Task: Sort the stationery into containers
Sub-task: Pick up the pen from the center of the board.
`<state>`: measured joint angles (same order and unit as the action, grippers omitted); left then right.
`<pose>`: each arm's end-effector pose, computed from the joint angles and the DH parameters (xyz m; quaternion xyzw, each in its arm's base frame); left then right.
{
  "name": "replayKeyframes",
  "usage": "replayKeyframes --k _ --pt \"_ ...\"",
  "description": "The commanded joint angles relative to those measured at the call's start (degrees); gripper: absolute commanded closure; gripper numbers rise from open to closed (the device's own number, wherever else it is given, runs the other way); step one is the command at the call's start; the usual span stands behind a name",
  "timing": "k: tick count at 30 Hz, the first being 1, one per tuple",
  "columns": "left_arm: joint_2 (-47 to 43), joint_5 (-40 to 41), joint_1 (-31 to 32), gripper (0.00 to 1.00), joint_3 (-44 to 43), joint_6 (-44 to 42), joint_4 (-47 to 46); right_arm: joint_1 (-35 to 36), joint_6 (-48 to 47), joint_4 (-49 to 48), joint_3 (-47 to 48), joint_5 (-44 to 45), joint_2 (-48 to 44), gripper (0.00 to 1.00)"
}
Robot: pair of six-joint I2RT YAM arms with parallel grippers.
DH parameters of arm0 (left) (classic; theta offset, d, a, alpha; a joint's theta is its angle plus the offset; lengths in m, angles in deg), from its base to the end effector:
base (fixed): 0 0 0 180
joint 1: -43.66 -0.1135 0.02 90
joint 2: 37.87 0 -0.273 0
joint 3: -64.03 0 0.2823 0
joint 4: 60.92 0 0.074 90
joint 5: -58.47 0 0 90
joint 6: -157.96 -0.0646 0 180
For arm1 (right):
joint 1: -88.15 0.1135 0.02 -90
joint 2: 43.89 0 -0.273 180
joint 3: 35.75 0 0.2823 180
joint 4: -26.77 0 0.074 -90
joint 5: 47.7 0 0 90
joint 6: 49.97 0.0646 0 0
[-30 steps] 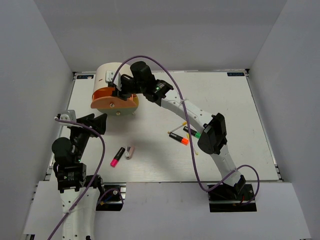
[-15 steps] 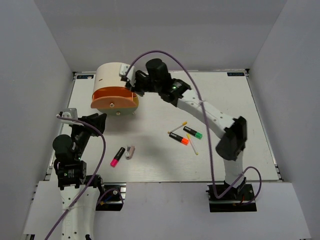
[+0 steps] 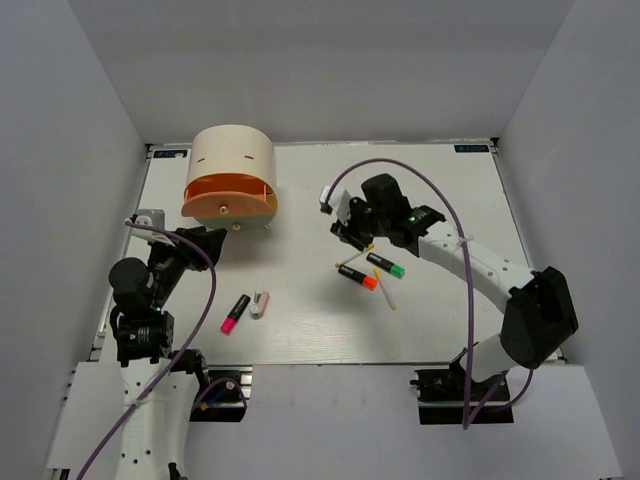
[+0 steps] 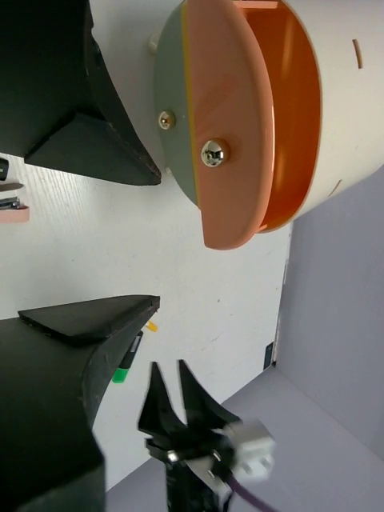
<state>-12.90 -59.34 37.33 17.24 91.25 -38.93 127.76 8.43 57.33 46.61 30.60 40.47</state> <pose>0.1680 -0.0117 0.3333 -0.0117 0.7079 -0.2694 0.6528 0.2929 0.2594 0.3015 -0.5477 0.6808 0.1226 0.4706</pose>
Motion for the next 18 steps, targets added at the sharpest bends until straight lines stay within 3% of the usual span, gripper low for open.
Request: replayKeyframes --k 1,12,18 --pt "0.78 -1.98 -0.44 0.32 0.16 -0.26 -1.01 -1.12 -3.90 3.70 -4.51 -0.08 0.98 0.52" --pt "5.35 -6.38 -0.44 0.29 0.16 -0.26 -2.06 -5.77 -27.35 5.62 -6.71 -7.72 10.82 0.51" --pt "5.35 -6.90 -0.44 0.29 0.16 -0.26 -2.07 -7.45 -36.34 9.22 -0.59 -8.42 18.55 0.51"
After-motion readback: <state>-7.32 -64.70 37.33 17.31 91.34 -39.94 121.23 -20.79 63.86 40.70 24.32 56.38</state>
